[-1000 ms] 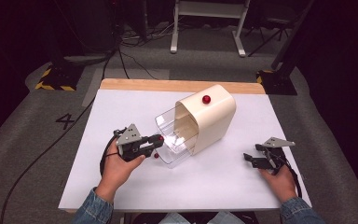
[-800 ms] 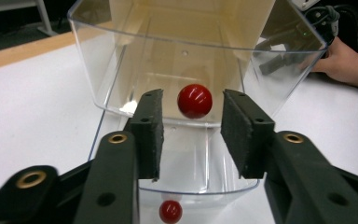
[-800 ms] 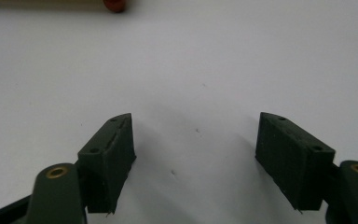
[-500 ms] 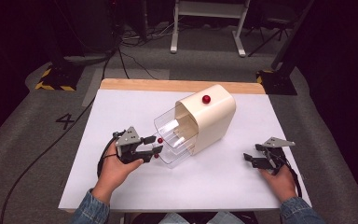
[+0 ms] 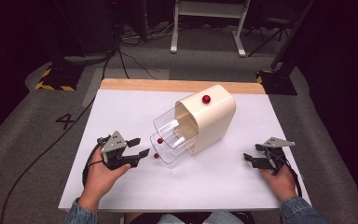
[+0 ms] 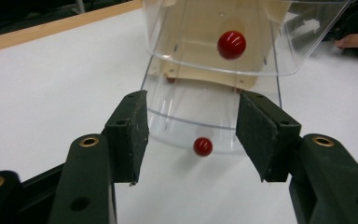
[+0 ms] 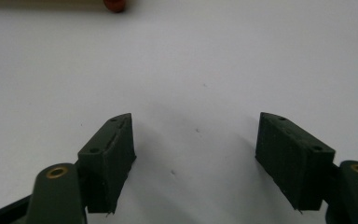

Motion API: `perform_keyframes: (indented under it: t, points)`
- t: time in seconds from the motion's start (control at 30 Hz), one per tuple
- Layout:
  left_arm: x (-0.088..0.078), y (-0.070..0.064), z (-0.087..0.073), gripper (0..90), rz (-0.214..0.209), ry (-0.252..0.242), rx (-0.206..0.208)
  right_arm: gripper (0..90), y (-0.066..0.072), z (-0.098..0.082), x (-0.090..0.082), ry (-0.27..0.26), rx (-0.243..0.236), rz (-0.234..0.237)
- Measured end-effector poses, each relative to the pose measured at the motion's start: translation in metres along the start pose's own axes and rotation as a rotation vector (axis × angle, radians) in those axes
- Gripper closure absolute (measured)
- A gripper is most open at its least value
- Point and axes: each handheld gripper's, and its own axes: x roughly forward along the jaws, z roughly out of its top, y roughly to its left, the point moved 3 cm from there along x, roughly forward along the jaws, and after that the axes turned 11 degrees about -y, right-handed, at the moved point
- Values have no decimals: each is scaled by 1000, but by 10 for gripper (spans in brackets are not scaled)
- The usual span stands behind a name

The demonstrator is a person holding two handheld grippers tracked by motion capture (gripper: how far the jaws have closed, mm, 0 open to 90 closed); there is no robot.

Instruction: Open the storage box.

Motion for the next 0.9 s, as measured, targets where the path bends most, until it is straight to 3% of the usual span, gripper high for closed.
perform_keyframes:
  t: [0.2,0.43,0.63,0.9]
  points:
    - [-26,10,-7,410,79,10,1,282,0,0,0,0,1,0]
    - [-46,17,-14,367,102,42,28,282,0,0,0,1,2,0]
    - [-55,27,-28,335,120,129,39,282,0,0,0,1,2,0]
    - [-56,41,-55,333,135,240,-25,282,0,0,0,1,2,0]
